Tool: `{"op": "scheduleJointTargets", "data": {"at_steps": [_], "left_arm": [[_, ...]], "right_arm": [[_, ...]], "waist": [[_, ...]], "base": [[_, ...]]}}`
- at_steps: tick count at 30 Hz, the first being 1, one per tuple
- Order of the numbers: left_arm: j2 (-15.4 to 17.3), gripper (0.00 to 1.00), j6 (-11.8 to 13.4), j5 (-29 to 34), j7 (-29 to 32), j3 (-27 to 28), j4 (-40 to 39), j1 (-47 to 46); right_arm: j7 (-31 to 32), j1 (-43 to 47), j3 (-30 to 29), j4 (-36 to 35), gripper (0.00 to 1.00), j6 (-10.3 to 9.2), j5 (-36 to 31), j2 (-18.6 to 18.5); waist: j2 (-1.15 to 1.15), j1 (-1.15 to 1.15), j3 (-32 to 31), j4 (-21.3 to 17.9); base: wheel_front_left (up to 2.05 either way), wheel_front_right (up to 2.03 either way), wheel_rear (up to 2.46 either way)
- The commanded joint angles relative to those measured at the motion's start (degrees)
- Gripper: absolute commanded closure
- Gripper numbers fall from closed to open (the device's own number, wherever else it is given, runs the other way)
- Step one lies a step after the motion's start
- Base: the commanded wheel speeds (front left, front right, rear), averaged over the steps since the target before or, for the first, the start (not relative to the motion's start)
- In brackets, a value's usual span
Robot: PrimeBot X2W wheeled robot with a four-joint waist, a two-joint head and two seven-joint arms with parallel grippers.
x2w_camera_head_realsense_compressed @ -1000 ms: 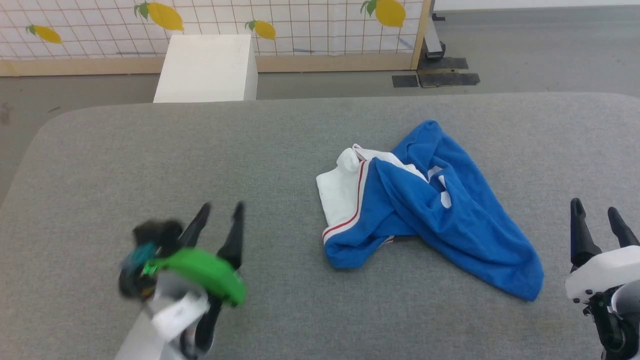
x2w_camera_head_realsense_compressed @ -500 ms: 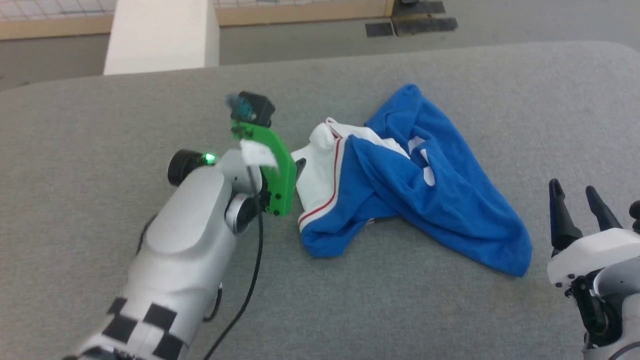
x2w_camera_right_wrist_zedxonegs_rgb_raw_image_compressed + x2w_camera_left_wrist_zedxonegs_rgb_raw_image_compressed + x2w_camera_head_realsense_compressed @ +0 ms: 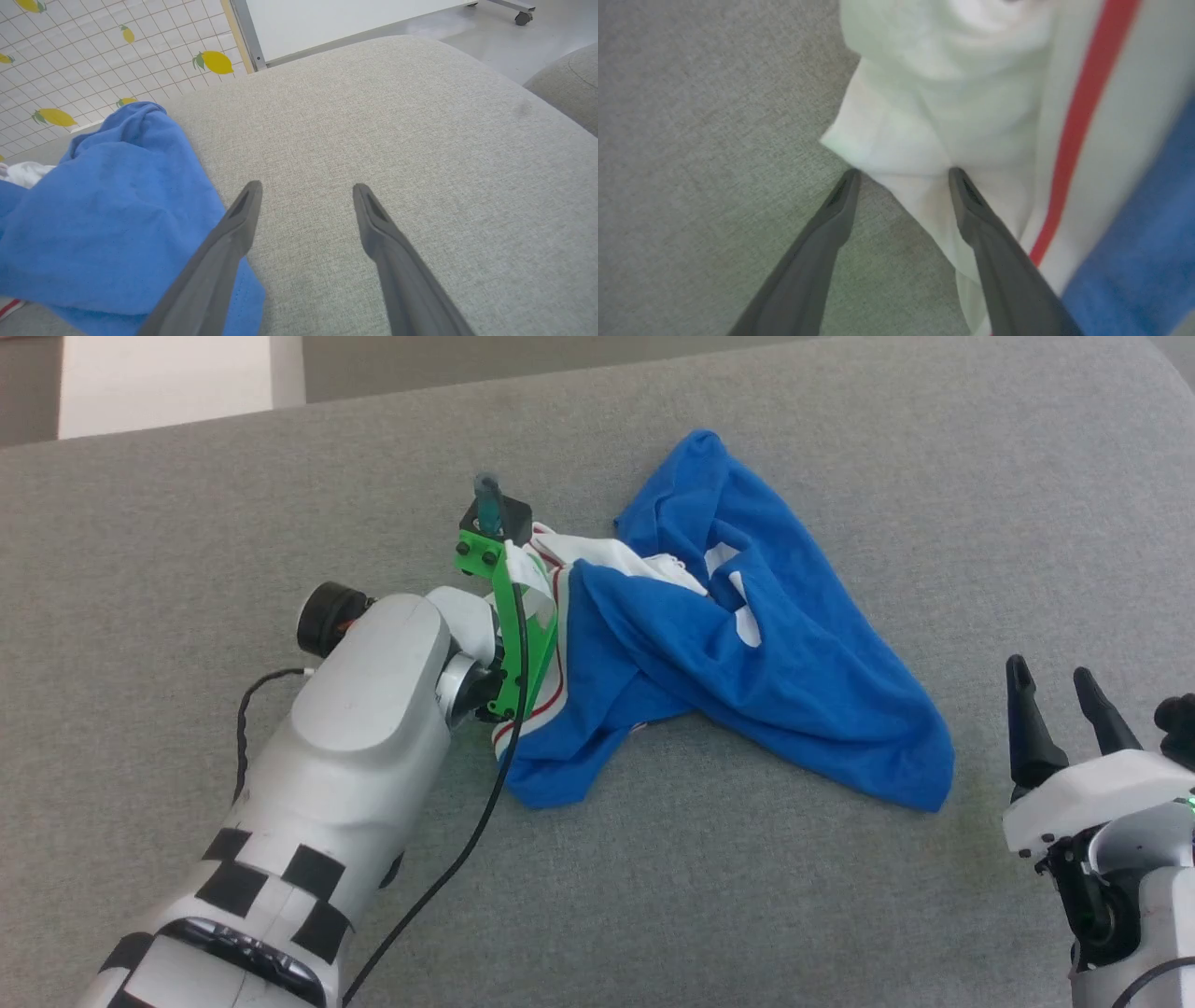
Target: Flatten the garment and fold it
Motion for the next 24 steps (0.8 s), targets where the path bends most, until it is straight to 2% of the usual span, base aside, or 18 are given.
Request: {"op": "scheduleJointTargets", "data": {"at_steps": [1, 2, 3, 4, 11, 16, 20, 24], "left_arm": [[-0.26, 0.0, -0.33, 0.86, 0.68, -0.97, 1.39, 0.89], [-0.29, 0.56, -0.4, 0.76, 0.66, -1.08, 1.61, 1.02], [-0.36, 0.91, -0.53, 0.58, 0.43, -1.19, 1.75, 1.15], [-0.45, 1.0, -0.68, 0.28, 0.13, -1.16, 1.78, 1.23], [-0.88, 1.0, -1.5, -2.63, -5.5, 0.6, -0.41, 0.15], [-0.63, 1.0, -1.02, -6.02, -11.04, 4.83, -3.04, -0.32], [1.13, 1.0, 0.02, -8.44, -14.68, 8.5, -5.83, 1.11], [4.61, 1.0, 2.02, -10.66, -17.4, 12.54, -10.06, 5.34]], "right_arm": [[-0.45, -1.17, 0.17, 0.21, 0.0, -0.09, 0.38, 0.05], [-0.54, -1.33, 0.25, 0.29, 0.0, -0.09, 0.38, 0.05], [-0.7, -1.48, 0.32, 0.39, 0.0, -0.09, 0.35, 0.05], [-0.83, -1.56, 0.35, 0.49, 0.0, -0.09, 0.3, 0.05], [-1.42, -1.46, 0.03, 1.66, 0.0, -0.09, -0.55, 0.05], [-0.96, -0.96, -0.38, 2.02, 0.0, -0.09, -1.55, 0.05], [-0.23, -0.05, -0.9, 1.95, 0.0, -0.09, -2.46, 0.05], [0.62, 0.82, -0.93, 1.75, 0.0, -0.09, -2.88, 0.05]], "waist": [[0.0, 0.0, 0.89, -0.72], [0.0, 0.0, 1.01, -0.73], [0.0, 0.0, 1.09, -0.66], [0.0, 0.0, 1.11, -0.58], [0.0, 0.0, -0.1, 1.57], [0.0, 0.0, -2.61, 4.16], [0.0, 0.0, -5.31, 6.92], [0.0, 0.0, -7.73, 9.62]], "base": [[0.0, 0.0, 0.0], [0.0, 0.0, 0.0], [0.0, 0.0, 0.0], [0.0, 0.0, 0.0], [0.0, 0.0, 0.0], [0.0, 0.0, 0.0], [0.0, 0.0, 0.0], [0.0, 0.0, 0.0]]}}
